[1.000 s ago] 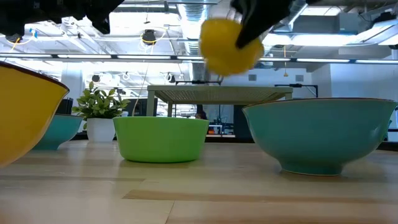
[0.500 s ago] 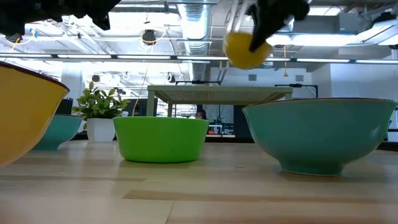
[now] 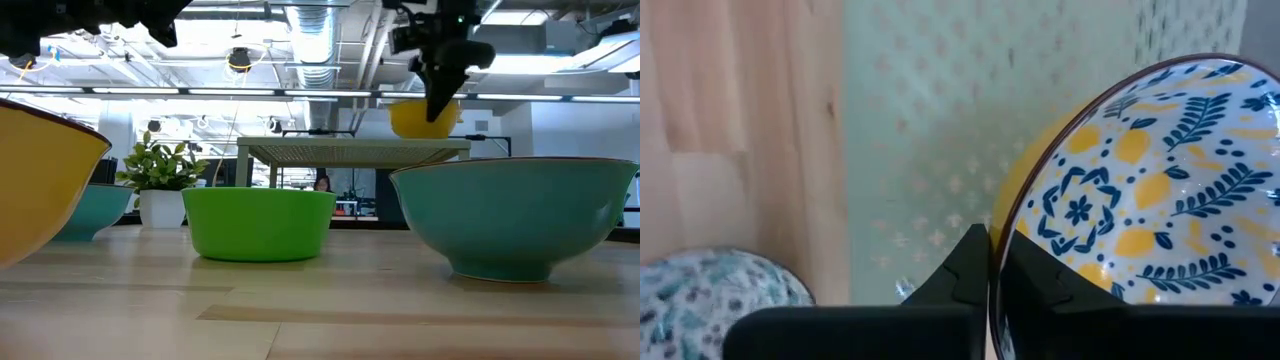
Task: Pick & Place Mini bowls
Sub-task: Put the top yellow bowl on the shelf, then put the top left blue bowl on the shelf
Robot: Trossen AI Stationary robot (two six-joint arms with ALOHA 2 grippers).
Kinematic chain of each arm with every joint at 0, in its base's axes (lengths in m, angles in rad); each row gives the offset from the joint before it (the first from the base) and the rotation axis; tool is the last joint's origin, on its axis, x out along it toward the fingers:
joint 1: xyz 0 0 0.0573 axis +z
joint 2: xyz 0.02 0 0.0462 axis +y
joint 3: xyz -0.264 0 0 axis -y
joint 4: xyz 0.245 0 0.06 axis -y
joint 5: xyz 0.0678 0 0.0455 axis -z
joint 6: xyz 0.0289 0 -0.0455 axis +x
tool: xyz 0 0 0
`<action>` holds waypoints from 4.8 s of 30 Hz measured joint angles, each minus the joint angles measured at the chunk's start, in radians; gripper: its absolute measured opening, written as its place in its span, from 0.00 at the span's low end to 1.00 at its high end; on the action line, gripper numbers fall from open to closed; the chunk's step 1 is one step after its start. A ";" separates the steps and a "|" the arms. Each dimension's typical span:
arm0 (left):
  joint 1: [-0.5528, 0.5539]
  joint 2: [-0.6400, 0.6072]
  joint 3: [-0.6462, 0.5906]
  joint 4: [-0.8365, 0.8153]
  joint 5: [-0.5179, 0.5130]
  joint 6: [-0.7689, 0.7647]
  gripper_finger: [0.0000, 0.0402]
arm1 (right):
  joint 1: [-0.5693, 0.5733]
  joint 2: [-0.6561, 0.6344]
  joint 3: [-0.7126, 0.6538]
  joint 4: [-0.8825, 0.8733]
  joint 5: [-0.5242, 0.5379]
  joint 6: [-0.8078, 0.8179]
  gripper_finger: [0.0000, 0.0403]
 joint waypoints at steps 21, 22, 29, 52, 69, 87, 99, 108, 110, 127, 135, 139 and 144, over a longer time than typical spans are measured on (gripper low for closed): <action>0.000 0.000 0.000 0.002 0.000 -0.001 0.33 | -0.070 0.014 0.000 0.007 -0.059 -0.051 0.08; 0.000 0.000 0.000 0.002 0.000 -0.001 0.33 | -0.070 0.014 0.000 0.007 -0.059 -0.051 0.08; 0.000 0.000 0.000 0.002 0.000 -0.001 0.33 | -0.069 0.014 0.000 0.007 -0.033 0.025 0.13; 0.000 0.000 0.000 0.032 0.000 -0.006 0.33 | 0.220 0.012 0.276 -0.192 -0.049 0.356 0.37; -0.003 0.038 0.000 -0.010 0.004 -0.057 0.33 | 0.593 0.005 -0.013 -0.245 -0.252 0.815 0.29; -0.002 0.289 0.459 -0.739 -0.056 -0.116 0.33 | 0.687 -0.208 -0.363 0.122 -0.216 0.879 0.26; -0.044 0.328 0.528 -1.579 0.201 -0.863 0.33 | 0.706 -0.298 -0.626 0.610 0.092 0.964 0.26; -0.101 0.458 0.528 -1.565 0.198 -0.881 0.33 | 0.677 -0.257 -0.639 0.690 0.057 0.937 0.26; -0.121 0.500 0.528 -1.565 0.191 -0.884 0.33 | 0.665 -0.259 -0.639 0.693 0.054 0.936 0.26; -0.193 0.635 0.528 -1.562 0.008 -0.896 0.33 | 0.546 -0.265 -0.638 0.696 -0.099 0.829 0.26; -0.193 0.522 0.528 -1.555 0.011 -0.986 0.33 | 0.508 -0.265 -0.638 0.696 -0.100 0.828 0.26; -0.193 0.544 0.520 -1.538 0.011 -0.988 0.33 | 0.506 -0.265 -0.638 0.690 -0.100 0.829 0.26; -0.218 0.614 0.506 -1.527 0.055 -0.989 0.33 | 0.516 -0.265 -0.638 0.681 -0.100 0.829 0.26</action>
